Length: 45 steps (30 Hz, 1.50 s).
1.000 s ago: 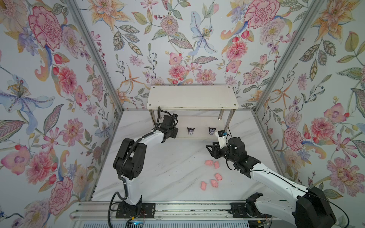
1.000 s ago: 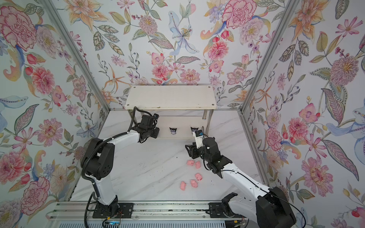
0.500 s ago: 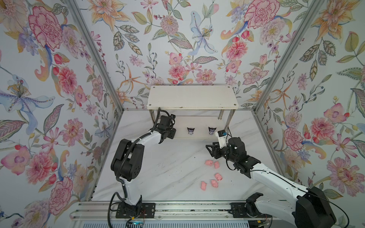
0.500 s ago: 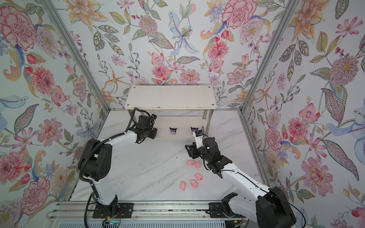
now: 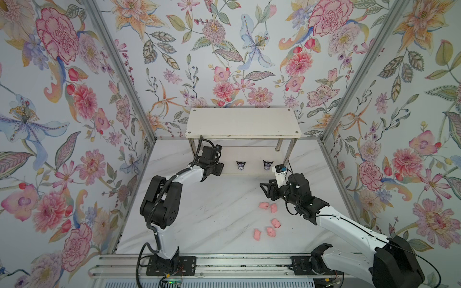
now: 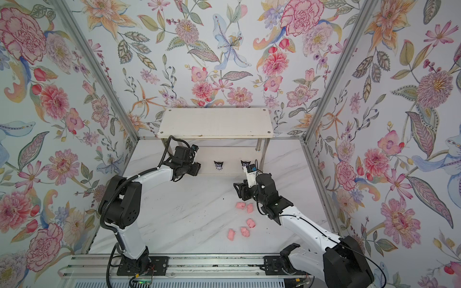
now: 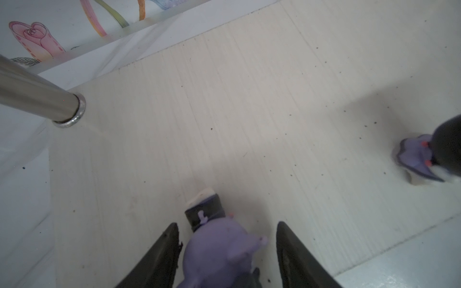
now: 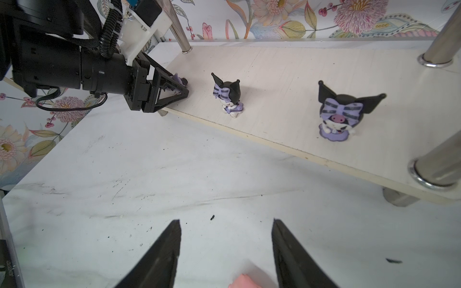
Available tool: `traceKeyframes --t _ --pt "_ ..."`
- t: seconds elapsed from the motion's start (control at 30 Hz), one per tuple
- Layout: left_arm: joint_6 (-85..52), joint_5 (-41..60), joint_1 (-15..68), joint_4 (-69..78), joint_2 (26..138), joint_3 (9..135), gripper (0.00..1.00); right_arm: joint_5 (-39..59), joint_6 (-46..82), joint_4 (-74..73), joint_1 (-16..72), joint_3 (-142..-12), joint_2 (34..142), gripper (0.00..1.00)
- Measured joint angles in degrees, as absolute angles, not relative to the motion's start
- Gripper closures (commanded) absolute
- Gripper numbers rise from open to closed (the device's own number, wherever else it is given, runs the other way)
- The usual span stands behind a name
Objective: Place and organize the plastic toys onto the shelf
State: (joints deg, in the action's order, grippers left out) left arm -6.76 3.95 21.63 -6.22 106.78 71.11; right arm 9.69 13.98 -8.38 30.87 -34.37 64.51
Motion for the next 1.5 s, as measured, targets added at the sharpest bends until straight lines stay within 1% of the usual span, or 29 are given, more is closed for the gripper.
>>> traceKeyframes --t 0.37,0.5,0.67,0.7,0.83,0.97,1.03,1.07,1.17,1.2,1.3,1.4,1.5 --pt "-6.8 5.7 21.6 -6.3 104.9 71.1 0.26 9.7 14.0 -8.4 30.9 -34.4 64.5 0.39" --pt "-6.9 5.7 21.6 -6.3 102.2 71.1 0.22 9.7 14.0 -8.4 30.9 -34.4 64.5 0.39" --pt "-6.9 5.6 21.5 -5.9 97.5 71.1 0.21 10.1 14.0 -8.4 30.9 -34.4 64.7 0.38" --pt "-6.9 5.5 21.5 -5.9 96.7 71.1 0.21 10.1 14.0 -8.4 30.9 -34.4 64.8 0.38" --pt "-7.4 5.3 21.5 -6.4 94.2 70.1 0.29 10.1 14.0 -8.4 30.9 -34.4 64.9 0.38" --pt "-8.4 5.4 21.5 -6.4 91.4 67.7 0.33 10.1 14.0 -8.4 30.9 -34.4 64.9 0.38" --pt "-9.0 5.4 21.6 -6.0 88.8 65.6 0.33 10.1 14.0 -8.4 30.9 -34.4 64.9 0.42" --pt "-9.5 5.3 21.9 -6.3 87.0 64.3 0.33 10.2 14.1 -8.4 30.9 -34.4 65.0 0.47" --pt "-10.5 3.8 23.4 -5.8 82.0 60.0 0.34 10.1 14.5 -7.7 31.0 -34.5 65.7 0.67" --pt "-10.9 3.1 24.5 -5.3 80.0 58.8 0.35 9.8 14.6 -6.9 31.4 -34.9 66.1 0.72" --pt "-12.5 2.1 27.8 -2.1 72.4 53.5 0.41 8.3 13.7 -4.3 33.9 -36.4 67.0 0.81" --pt "-15.1 1.9 29.2 0.8 64.1 46.3 0.47 6.5 12.4 -2.2 38.4 -37.8 67.0 0.87" --pt "-18.0 1.1 29.2 2.9 57.8 39.2 0.49 4.2 11.4 0.4 42.4 -38.2 66.4 0.88"
